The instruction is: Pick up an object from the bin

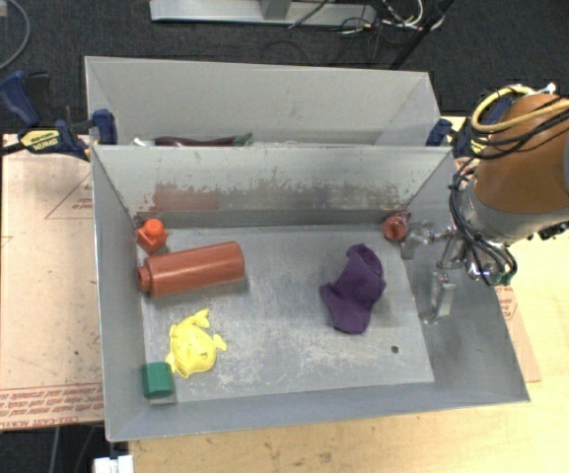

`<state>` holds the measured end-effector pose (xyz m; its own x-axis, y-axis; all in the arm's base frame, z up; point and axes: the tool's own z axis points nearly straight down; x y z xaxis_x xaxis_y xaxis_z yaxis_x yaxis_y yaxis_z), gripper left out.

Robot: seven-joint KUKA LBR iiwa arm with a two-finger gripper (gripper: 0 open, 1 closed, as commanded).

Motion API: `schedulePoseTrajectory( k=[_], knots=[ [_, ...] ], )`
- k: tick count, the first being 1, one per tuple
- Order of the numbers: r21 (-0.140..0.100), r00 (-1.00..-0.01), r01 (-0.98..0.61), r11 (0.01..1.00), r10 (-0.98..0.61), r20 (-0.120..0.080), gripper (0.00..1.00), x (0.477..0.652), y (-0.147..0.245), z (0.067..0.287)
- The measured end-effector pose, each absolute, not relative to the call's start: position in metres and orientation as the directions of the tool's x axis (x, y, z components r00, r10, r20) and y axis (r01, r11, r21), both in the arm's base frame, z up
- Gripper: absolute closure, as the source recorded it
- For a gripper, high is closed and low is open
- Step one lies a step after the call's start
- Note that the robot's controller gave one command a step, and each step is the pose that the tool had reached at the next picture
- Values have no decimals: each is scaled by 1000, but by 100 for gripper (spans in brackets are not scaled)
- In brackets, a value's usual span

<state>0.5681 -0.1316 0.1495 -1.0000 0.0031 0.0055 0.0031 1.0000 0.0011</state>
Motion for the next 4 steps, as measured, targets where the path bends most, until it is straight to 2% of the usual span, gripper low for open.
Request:
schedulePoseTrajectory(
  k=[1, 2, 3, 4],
  knots=[
    [0, -1000, 1, 1000, 1, -1, 0, 570, -131, 154],
    [-4, -998, -64, 998, -64, -7, 0, 597, -100, 125],
    [5, -998, -60, 998, -60, -3, 0, 595, -74, 99],
    [0, -987, 159, 987, 159, -1, 0, 589, -73, 89]
  ],
)
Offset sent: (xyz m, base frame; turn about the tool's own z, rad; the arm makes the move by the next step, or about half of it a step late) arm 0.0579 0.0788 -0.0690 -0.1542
